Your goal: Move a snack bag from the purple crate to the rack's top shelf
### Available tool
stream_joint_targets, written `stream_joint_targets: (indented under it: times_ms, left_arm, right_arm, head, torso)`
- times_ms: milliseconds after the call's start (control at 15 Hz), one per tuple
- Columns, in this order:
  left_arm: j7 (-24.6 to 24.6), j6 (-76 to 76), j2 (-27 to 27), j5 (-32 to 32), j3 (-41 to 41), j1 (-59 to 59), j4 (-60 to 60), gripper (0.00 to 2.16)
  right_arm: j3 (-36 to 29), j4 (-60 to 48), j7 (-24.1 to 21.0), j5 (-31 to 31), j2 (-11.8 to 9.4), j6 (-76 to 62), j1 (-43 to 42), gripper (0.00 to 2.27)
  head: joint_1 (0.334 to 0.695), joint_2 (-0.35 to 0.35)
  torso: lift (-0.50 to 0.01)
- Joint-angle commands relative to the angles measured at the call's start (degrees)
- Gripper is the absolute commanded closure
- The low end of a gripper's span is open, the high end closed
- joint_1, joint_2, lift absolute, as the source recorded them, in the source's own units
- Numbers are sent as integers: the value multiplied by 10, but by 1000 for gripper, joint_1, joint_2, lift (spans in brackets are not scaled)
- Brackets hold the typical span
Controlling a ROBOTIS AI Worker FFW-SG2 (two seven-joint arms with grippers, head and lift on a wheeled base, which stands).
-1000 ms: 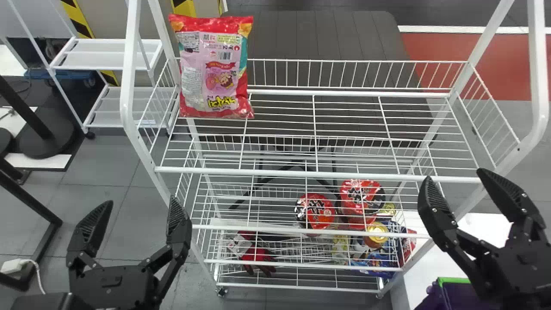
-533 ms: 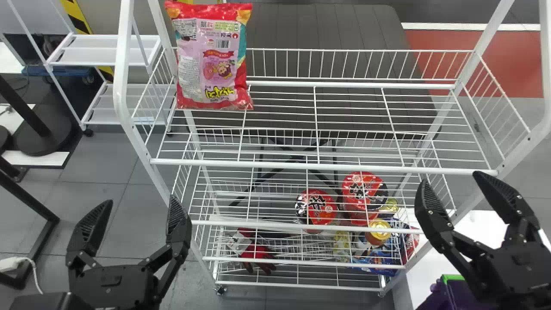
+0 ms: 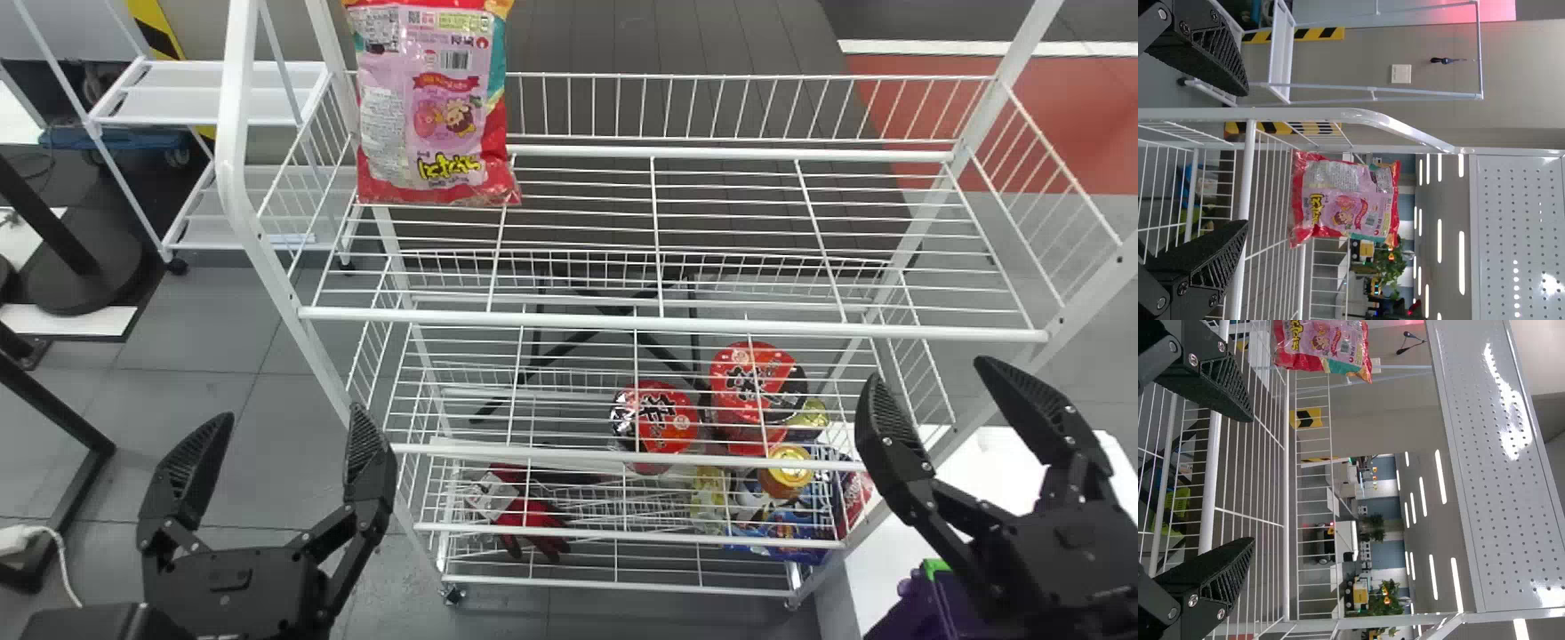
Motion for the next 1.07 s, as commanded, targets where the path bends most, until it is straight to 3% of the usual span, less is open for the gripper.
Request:
stream_joint_targets:
  times_ms: [0,1000]
  left_arm:
    - [-1,10,-1,-2,-1,0,-3,137]
    - [1,1,-1,-1,-2,-3,1,137]
  right_arm:
    - [0,-2,-3,0,-1,0,0,201]
    - [0,-8,-10,3,0,-1,4,201]
  head:
    - [695,20]
    - [695,15]
  torso:
    - [-119]
    - [-178]
